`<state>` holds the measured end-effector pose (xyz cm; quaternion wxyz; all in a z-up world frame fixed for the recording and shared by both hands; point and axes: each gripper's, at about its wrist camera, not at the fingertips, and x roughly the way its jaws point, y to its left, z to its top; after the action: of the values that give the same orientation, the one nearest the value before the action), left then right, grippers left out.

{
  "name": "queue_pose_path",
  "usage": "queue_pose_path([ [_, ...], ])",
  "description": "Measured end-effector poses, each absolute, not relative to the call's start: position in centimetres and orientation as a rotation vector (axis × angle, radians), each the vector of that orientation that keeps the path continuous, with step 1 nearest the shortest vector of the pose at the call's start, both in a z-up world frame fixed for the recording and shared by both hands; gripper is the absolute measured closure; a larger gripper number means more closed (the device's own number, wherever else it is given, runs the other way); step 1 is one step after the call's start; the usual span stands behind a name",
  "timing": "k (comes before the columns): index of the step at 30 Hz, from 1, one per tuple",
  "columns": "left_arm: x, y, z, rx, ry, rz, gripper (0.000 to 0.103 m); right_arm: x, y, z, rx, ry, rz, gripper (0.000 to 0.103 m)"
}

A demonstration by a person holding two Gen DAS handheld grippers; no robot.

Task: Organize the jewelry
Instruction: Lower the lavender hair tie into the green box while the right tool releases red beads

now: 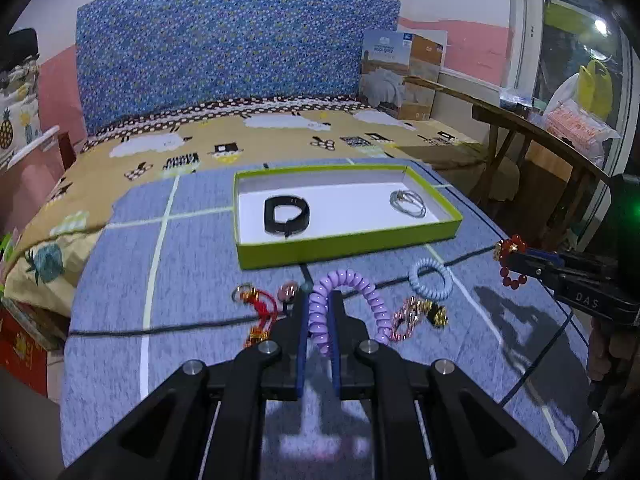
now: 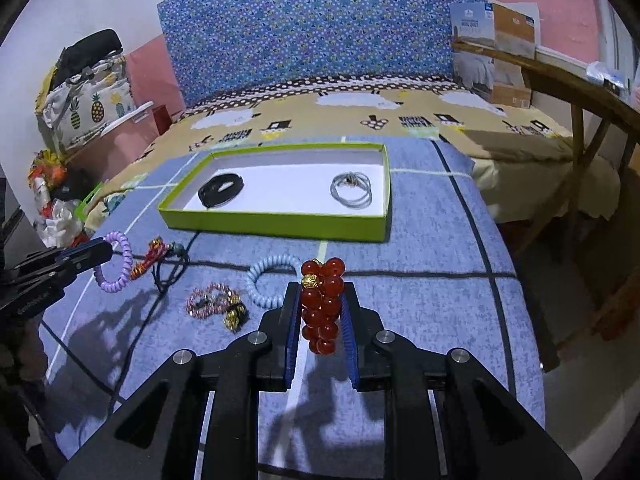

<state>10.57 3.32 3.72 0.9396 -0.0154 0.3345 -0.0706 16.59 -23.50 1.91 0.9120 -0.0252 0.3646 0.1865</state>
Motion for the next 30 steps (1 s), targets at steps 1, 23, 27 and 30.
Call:
queue_pose_path([
  [1,10.9,3.2,4.0,-0.027,0.676,-0.143,0.093,16.8,-23.4,2.2,-0.05,0.744,0.385,0.083],
  [23,22.5,3.9,5.6,0.047,0.646,-0.094,0.093,28.4,-20.6,3.5,-0.071,0.729,0.406,0.083],
  [27,25.2,4.5,5.0,0.035,0.659,-0.077,0.093,31.1,-20.4,3.1,-0.064,0.747,0.402,0.083],
  [30,26.9,5.0,4.4,0.016,0.68,-0.071,0.093,33.0,-20.2,2.6,-0.06,0.764,0.393,0.083],
])
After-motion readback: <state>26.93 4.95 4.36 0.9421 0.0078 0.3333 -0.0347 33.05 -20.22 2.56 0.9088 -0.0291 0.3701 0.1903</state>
